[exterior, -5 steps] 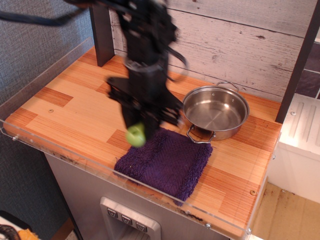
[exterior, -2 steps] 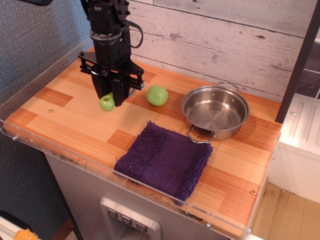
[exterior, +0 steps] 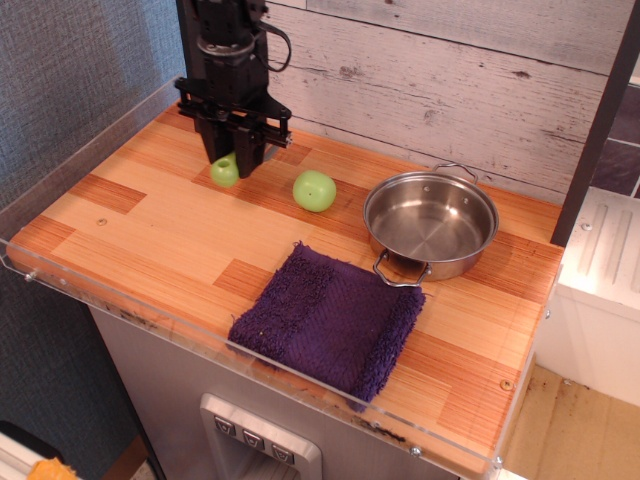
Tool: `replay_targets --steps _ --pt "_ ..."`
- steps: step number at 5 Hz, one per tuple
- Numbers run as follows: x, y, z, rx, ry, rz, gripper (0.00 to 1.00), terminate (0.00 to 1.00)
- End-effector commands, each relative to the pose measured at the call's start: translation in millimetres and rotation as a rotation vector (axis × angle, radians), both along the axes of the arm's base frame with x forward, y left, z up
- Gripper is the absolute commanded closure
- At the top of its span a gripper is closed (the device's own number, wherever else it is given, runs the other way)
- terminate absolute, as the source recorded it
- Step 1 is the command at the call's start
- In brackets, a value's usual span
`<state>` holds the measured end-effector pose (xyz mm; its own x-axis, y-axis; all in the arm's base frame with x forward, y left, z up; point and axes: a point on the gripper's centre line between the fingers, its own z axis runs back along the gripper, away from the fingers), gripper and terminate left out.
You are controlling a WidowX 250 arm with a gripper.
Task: Place the green spatula on the other side of the lime.
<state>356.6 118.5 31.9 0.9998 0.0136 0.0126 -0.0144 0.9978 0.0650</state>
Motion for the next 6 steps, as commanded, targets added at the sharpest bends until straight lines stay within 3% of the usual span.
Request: replay_targets --steps 1,2,3,4,5,6 --pt "25.9 3.2 10.4 0.055 -0.054 -0.06 1.0 0.0" --pt "23.5 1.8 5.8 0.06 -0.042 -0.066 1.0 0.0" --pt "20.6 3.0 3.3 0.052 -0.041 -0.059 0.0 0.0" --pt "20.8 4.0 -2.4 0.021 -0.047 -0.064 0.0 0.0" --pt "17.9 -3.9 8.0 0.015 -0.056 -0.101 0.0 0.0" --pt "-0.3 -22.1 47.9 0.046 -0.039 -0.055 0.0 0.0"
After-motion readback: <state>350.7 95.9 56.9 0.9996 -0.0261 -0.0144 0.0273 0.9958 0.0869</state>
